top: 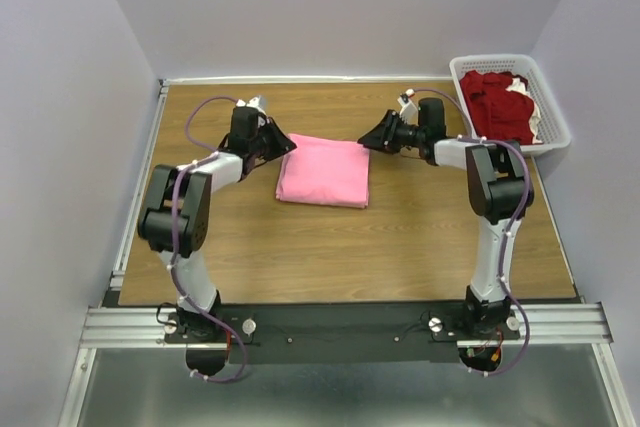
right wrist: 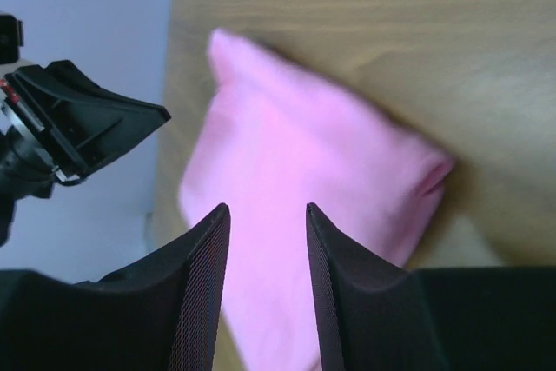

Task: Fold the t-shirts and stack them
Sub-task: Fold the tshirt

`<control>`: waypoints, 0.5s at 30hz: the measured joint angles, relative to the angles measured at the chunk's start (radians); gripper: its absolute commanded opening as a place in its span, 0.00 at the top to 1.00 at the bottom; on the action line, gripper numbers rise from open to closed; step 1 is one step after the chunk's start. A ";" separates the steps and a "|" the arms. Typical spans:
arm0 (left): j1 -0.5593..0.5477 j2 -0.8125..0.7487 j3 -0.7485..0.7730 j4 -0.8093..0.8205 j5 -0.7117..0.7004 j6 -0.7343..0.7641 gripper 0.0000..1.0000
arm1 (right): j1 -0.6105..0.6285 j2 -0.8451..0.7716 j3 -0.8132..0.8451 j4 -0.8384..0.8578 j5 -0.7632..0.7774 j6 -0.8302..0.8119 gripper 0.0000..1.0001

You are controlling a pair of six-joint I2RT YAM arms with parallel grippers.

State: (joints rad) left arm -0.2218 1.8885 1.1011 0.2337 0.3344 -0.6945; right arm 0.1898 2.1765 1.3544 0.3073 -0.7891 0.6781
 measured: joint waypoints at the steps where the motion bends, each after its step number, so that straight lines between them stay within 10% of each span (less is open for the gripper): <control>1: -0.005 -0.068 -0.049 0.003 0.007 -0.007 0.82 | 0.003 -0.047 -0.084 0.066 -0.023 0.054 0.52; 7: -0.054 -0.336 -0.261 0.072 0.046 -0.036 0.82 | 0.080 -0.204 -0.316 0.324 -0.098 0.255 0.48; 15: -0.065 -0.261 -0.425 0.101 0.054 -0.071 0.88 | 0.157 -0.169 -0.496 0.498 -0.140 0.344 0.48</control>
State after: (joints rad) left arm -0.2871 1.6272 0.6762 0.3351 0.3882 -0.7654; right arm 0.3466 2.0071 0.8581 0.8051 -0.9291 1.0218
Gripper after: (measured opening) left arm 0.138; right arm 0.522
